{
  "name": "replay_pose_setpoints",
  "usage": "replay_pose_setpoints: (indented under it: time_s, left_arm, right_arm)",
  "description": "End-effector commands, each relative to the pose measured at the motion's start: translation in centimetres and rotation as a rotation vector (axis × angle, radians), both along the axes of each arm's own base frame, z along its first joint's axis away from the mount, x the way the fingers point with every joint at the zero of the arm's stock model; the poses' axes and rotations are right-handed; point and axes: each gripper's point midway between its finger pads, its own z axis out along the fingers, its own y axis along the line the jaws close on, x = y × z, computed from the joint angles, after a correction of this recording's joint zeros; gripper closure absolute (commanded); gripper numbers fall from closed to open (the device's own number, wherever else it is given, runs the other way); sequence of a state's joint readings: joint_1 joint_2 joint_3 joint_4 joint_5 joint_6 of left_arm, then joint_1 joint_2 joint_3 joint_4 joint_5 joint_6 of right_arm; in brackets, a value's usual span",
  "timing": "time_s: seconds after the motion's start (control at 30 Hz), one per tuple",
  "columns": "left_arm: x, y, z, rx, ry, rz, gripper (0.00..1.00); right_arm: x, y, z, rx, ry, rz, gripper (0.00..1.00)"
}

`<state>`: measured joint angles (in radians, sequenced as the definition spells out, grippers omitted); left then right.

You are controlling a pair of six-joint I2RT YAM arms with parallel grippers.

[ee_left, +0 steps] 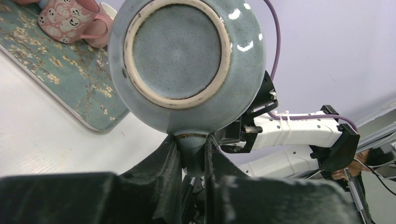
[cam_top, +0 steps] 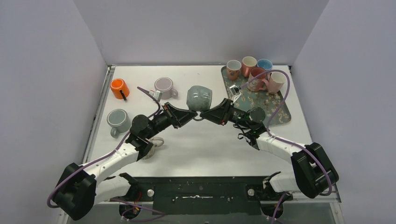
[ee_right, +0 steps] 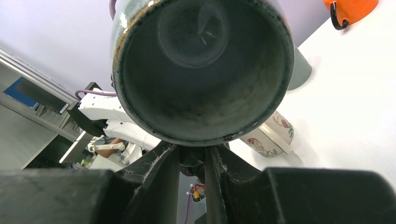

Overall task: Turn the mug right side up
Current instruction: Place the cup on the tray.

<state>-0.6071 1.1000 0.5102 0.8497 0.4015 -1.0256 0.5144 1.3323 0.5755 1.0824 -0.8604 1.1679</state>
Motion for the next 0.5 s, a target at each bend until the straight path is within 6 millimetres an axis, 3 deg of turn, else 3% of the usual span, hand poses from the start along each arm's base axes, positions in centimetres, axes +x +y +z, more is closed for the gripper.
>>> replay_pose_setpoints:
  time_s: [0.0, 0.03, 0.17, 0.47]
  left_arm:
    - [-0.9, 0.5, 5.1, -0.124, -0.157, -0.016, 1.0]
    - [-1.0, 0.5, 5.0, -0.123, -0.158, -0.014, 1.0]
    - [-1.3, 0.8, 5.2, -0.153, -0.173, -0.013, 1.0]
    - [-1.8, 0.0, 5.2, -0.171, -0.188, -0.06, 1.0]
  right_arm:
    - [-1.5, -0.5, 2.7, 0.041, -0.133, 0.032, 1.0]
    - [-1.6, -0.5, 2.8, 0.042, -0.133, 0.039, 1.0]
    - [-2.1, 0.1, 2.9, 0.036, -0.127, 0.063, 0.79]
    - [-1.9, 1.5, 3.0, 0.007, -0.127, 0.075, 0.6]
